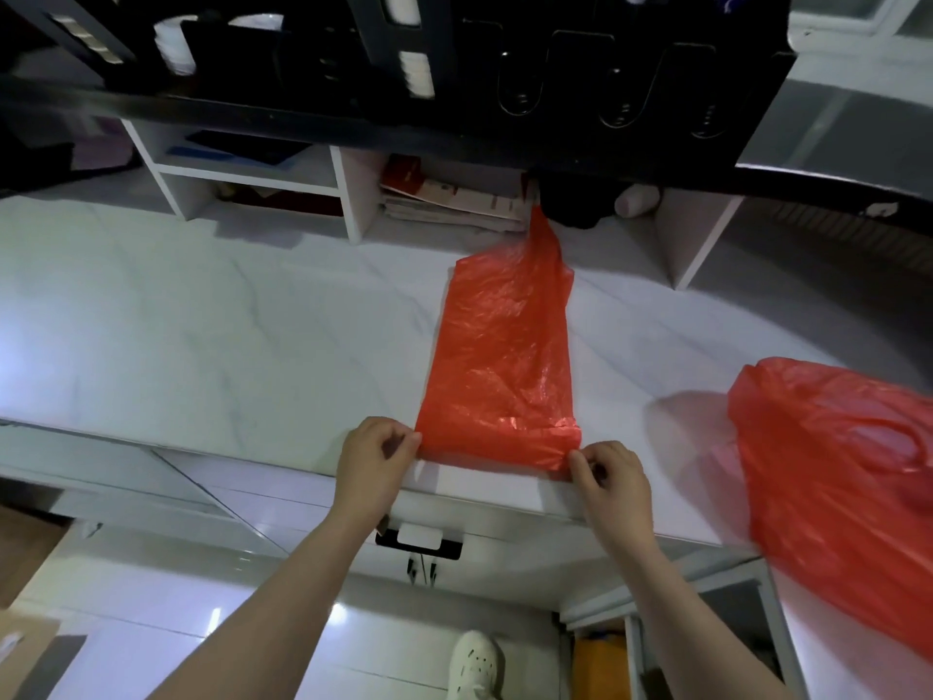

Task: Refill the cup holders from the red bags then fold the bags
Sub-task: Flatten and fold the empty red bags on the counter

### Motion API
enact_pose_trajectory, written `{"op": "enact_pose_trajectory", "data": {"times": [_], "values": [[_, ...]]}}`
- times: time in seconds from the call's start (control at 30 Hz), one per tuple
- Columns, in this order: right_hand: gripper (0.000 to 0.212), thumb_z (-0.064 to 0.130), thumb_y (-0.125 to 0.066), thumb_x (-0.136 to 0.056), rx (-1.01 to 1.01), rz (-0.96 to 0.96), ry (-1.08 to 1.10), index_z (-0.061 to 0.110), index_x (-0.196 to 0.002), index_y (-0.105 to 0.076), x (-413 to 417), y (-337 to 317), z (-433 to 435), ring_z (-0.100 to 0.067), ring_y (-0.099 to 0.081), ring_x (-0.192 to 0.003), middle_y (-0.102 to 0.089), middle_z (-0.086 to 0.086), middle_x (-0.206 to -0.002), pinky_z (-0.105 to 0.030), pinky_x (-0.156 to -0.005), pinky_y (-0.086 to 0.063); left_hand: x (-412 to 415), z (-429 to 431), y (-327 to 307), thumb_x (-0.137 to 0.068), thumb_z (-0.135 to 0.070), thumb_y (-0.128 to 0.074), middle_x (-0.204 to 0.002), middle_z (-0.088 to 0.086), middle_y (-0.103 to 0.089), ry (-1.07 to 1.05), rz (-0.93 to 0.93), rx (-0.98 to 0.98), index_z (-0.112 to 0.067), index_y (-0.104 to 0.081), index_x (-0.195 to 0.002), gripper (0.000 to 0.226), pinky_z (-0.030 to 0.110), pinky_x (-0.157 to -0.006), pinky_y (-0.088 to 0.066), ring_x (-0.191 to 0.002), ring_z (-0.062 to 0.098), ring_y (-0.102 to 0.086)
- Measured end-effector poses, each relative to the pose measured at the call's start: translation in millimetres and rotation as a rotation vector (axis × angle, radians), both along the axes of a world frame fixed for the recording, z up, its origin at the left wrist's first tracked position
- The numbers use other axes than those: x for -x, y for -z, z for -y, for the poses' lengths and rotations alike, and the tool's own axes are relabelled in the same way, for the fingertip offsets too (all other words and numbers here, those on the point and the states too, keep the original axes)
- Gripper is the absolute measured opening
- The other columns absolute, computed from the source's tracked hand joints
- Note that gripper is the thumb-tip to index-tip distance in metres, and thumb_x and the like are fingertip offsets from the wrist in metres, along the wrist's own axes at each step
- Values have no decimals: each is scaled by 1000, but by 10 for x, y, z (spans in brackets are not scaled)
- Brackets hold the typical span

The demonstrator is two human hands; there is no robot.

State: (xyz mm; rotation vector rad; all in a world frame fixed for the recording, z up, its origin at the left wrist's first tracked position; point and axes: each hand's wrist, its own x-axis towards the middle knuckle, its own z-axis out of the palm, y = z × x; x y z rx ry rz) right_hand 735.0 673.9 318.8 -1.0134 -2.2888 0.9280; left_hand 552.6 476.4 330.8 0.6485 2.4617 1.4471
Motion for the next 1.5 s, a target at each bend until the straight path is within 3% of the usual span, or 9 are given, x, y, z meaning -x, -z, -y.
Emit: {"op": "enact_pose_trajectory", "data": {"times": [0.2,0.47,0.73,0.87,0.97,1.1,1.23,1.37,1.5], "values": [[28,3,-75,-77,-98,-88,-81,29,-78,-65,-76,-68,44,-4,-52,-84,-60,27,-89,-9,-68,-40,-13,86,-18,-90,-11,-62,-91,-9,-72,47,150,-82,-23,-69,-87,15,32,-74,-54,-75,14,-66],[33,-15,-61,-71,-177,-21,-204,15,-81,-70,-185,-94,-95,-17,-52,-102,-64,3,-111,-21,-83,-42,134,129,-27,-88,4,-56,-104,-18,-64,189,16,11,-29,-68,-83,36,2,-76,-40,-91,-9,-59],[39,-7,-49,-81,-68,44,-141,17,-105,-68,206,-285,-390,-17,-60,-105,-67,4,-112,-30,-91,-46,216,-260,-195,-91,-18,-57,-113,-18,-61,261,-170,119,-28,-65,-108,21,5,-87,-34,-108,4,-57],[38,-4,-49,-87,-184,99,-288,12,-118,-65,610,-408,-523,-23,-56,-120,-60,-6,-129,-29,-102,-40,156,-688,-160,-91,-54,-47,-158,8,-17,381,-258,453,-24,-24,-149,69,37,-118,-13,-145,25,-15],[48,2,-51,-90,-291,231,-507,14,-136,-51,887,-474,-585,-21,-34,-140,-39,-4,-150,-26,-111,-26,105,-877,-27,-84,-75,-30,-159,4,16,479,-355,713,-35,3,-151,85,46,-116,9,-145,28,15],[62,39,-47,-96,-427,544,-625,28,-151,-22,1083,-434,-796,-22,-7,-148,-9,-1,-161,-37,-119,-13,176,-862,161,-72,-87,-15,-156,0,25,566,-432,827,-43,19,-144,92,55,-113,13,-142,31,25],[66,58,-29,-96,-353,820,-419,25,-151,-17,988,-334,-1007,-28,-16,-145,-16,-3,-160,-50,-117,-11,300,-832,199,-60,-94,0,-154,0,29,594,-503,799,-50,31,-136,92,53,-113,15,-139,29,31],[49,50,-40,-94,-575,738,-276,15,-127,-50,1032,-322,-1074,-30,-40,-126,-53,-9,-131,-50,-111,-21,533,-855,155,-67,-91,-14,-156,3,26,699,-584,840,-49,30,-136,92,52,-114,13,-141,30,26],[51,32,-54,-89,-602,440,-272,7,-134,-48,1264,-311,-1202,-39,-30,-137,-40,-19,-143,-44,-114,-23,707,-893,163,-68,-90,-18,-152,2,32,768,-620,850,-51,33,-134,92,48,-112,17,-139,29,31]]}}
